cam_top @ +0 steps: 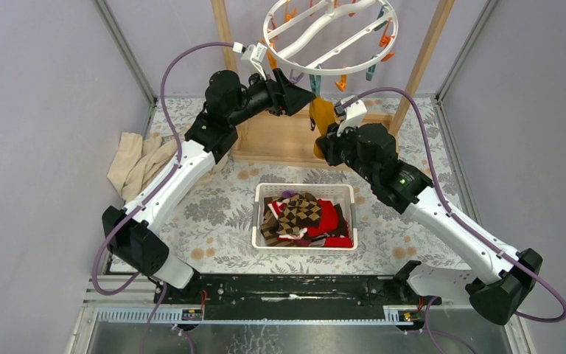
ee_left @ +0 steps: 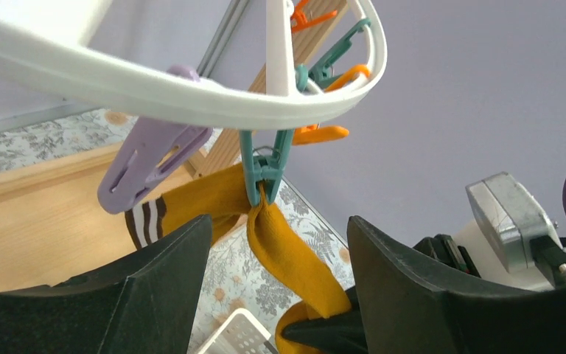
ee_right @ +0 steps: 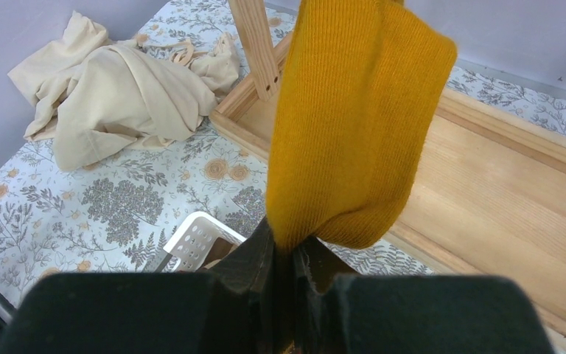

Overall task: Remove the socks clipped to the hanger
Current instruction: Remove the sock from the hanger.

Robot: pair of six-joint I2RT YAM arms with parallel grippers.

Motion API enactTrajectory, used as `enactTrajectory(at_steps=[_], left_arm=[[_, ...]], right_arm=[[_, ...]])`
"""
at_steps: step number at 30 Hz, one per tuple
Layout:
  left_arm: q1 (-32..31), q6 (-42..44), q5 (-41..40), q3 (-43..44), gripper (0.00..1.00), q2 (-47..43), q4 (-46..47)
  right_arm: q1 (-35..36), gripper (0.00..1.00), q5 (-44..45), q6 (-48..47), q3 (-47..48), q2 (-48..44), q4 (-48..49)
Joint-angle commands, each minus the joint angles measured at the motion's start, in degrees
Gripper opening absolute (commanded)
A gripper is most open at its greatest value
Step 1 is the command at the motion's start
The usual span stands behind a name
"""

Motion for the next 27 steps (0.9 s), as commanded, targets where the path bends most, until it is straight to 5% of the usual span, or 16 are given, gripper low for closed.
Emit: enactTrajectory(at_steps=[1, 27], left_arm=[[-0.1, 2.6, -2.8, 3.1, 0.75, 1.0, 0.7], [-8.1, 11.7, -21.1, 2.2, 0.60, 1.4, 2.6]], right_arm=[[-0.1, 0.00, -1.0, 0.5, 1.6, 0.2, 2.6], [-0.1, 0.00, -1.7, 1.2, 2.2, 1.0, 2.5]])
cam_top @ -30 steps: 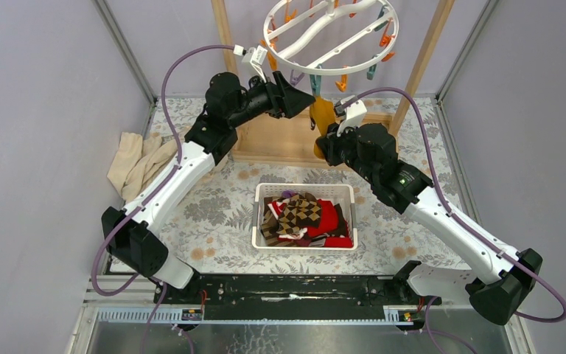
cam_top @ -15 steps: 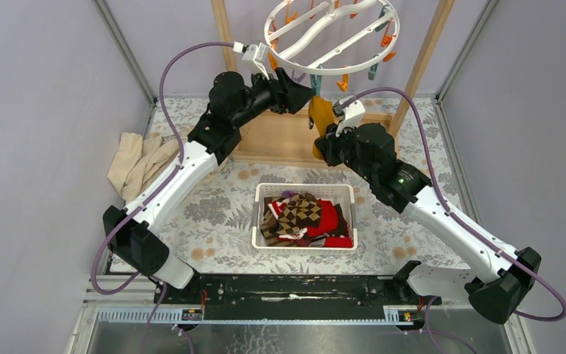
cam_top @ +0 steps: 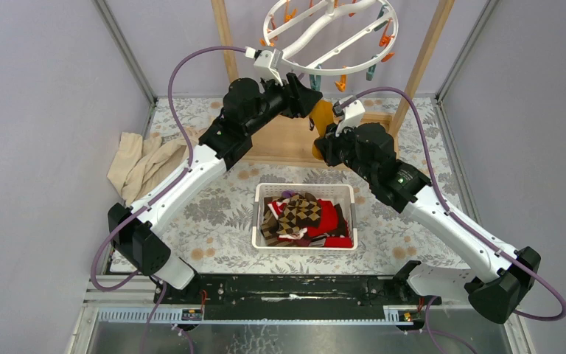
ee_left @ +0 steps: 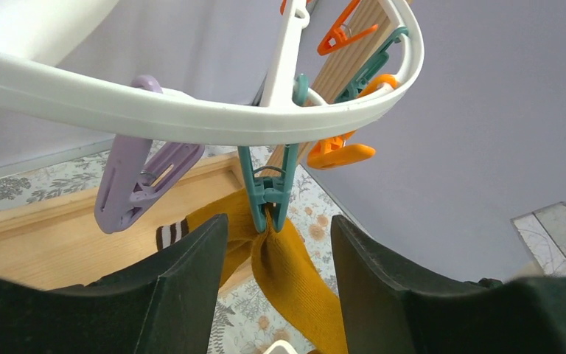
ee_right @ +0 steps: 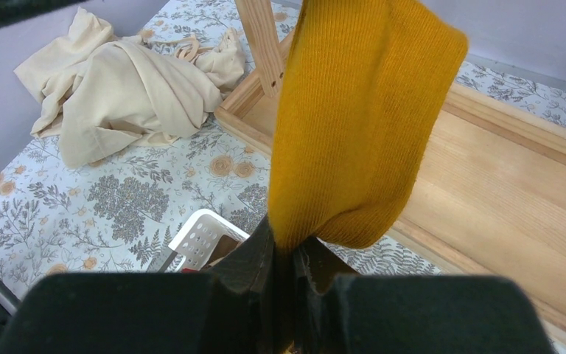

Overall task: Remove the socks clipped to the hanger
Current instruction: Remove the sock from the hanger.

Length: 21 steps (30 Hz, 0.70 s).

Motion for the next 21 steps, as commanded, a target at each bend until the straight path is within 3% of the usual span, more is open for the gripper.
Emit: enactTrajectory(at_steps=[1, 21], left_arm=[[-1.4, 3.2, -5.5, 0.9, 0.60, 0.1, 2.9], [-2.0, 3.0, -10.8, -0.7, 0.57, 2.6, 13.1]], right_arm=[[-0.1, 0.00, -0.8, 0.4, 2.3, 0.7, 2.5], [-0.1, 0.00, -1.6, 0.0, 3.5, 1.6, 2.3]])
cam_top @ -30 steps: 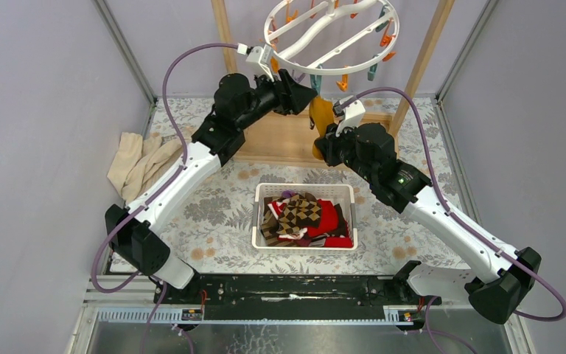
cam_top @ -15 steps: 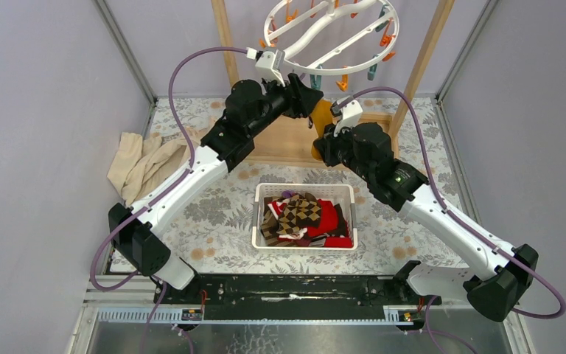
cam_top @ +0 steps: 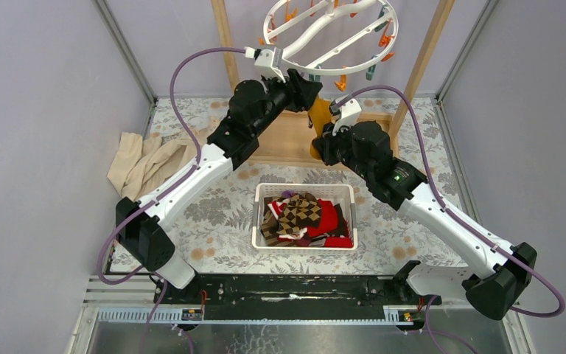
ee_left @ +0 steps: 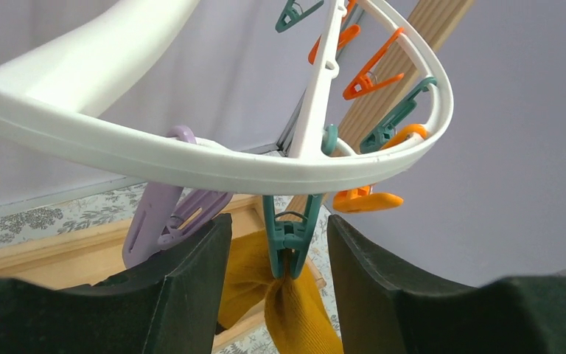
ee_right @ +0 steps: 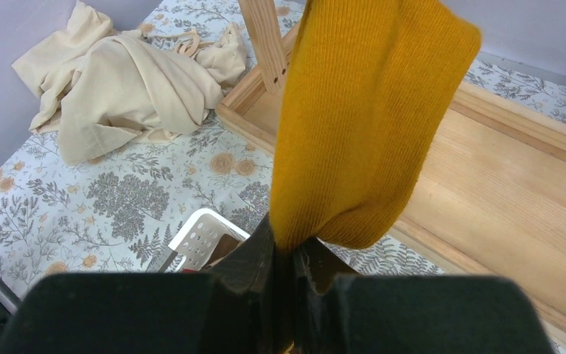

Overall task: Remove the socks clipped to the hanger
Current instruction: Remove the sock from the hanger.

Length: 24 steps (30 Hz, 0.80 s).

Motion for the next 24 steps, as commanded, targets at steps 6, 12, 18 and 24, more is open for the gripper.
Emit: enactTrajectory(at_steps=[6, 12, 18, 24], left_arm=[[-0.6, 0.5, -4.1, -1.0, 0.57, 0.6, 8.9], [-1.0, -0.3, -5.8, -1.9, 0.58, 0.9, 11.1], [-1.4, -0.7, -6.8, -2.3, 0.58, 1.3, 12.2], [-1.8, -0.9, -7.3, -2.0, 0.59, 1.6, 12.3]], right_arm=[[-0.1, 0.00, -1.1, 0.0, 2.3, -0.3, 2.5], [-0.1, 0.00, -1.1, -0.2, 2.3, -0.5, 2.3], [-0.1, 0.00, -1.0, -0.2, 2.1, -0.6, 2.1], [-0.1, 0.00, -0.9, -0.2, 2.2, -0.8, 1.9]])
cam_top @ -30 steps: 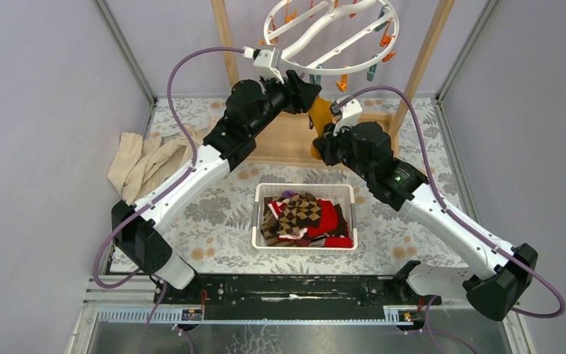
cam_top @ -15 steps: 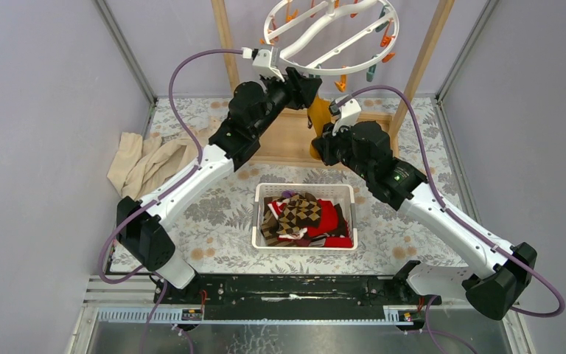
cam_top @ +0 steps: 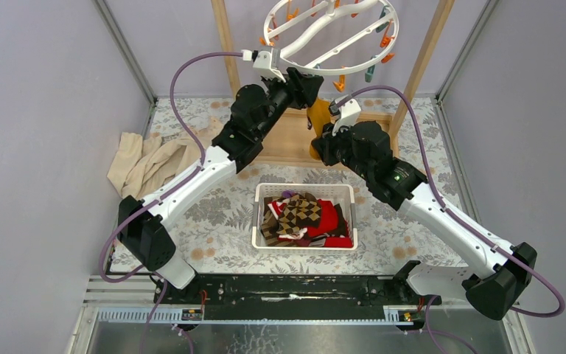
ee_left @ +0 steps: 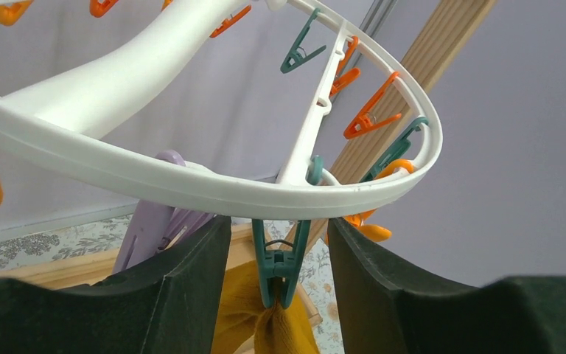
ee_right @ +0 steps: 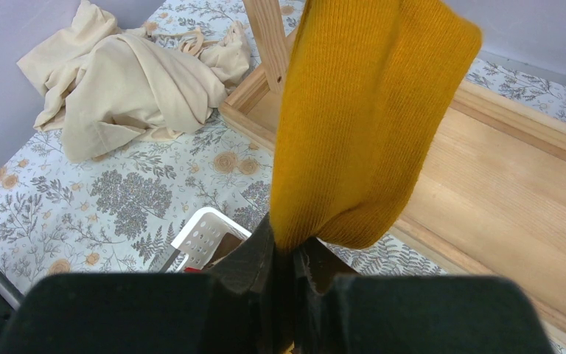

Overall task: Remove the socks clipped to the hanger
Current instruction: Remove the sock from the hanger.

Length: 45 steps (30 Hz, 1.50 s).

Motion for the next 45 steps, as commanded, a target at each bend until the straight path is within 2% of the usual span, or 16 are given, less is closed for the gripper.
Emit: enactTrajectory(at_steps=[1, 10, 16, 28, 32, 36, 39, 45], left_arm=[[-0.4, -0.3, -2.2, -0.4, 0.58, 0.9, 4.6], [-0.6, 0.1, -3.4, -0.2, 0.54, 1.0, 4.6], [-0.7, 0.2, -2.8, 0.5, 0.38, 1.4, 4.8], [-0.7, 0.4, -2.3, 1.1, 0.23, 1.4, 4.2], [-0.7, 0.4, -2.0, 1.4, 0.11, 1.5, 4.0], [-0.7, 0.6, -1.5, 1.8, 0.04, 1.7, 3.6], [-0.7, 0.8, -1.1, 1.8, 0.04, 1.4, 3.2], [-0.7, 0.8, 0.6, 1.3, 0.18, 0.1, 1.2]], right_arm=[[-0.1, 0.00, -0.3, -0.2, 2.1, -0.9, 1.9], [-0.1, 0.00, -0.5, -0.2, 1.8, -1.3, 1.7], [-0.1, 0.00, -0.4, -0.2, 1.5, -1.5, 1.7], [-0.1, 0.00, -0.6, -0.1, 1.6, -1.5, 1.5], [-0.1, 0.00, -0.4, -0.2, 1.6, -1.4, 1.5], [-0.1, 0.00, -0.5, -0.2, 1.8, -1.4, 1.4], [-0.1, 0.00, -0.5, -0.2, 2.1, -2.0, 1.2], [-0.1, 0.00, -0.8, -0.6, 3.8, -2.7, -0.3]])
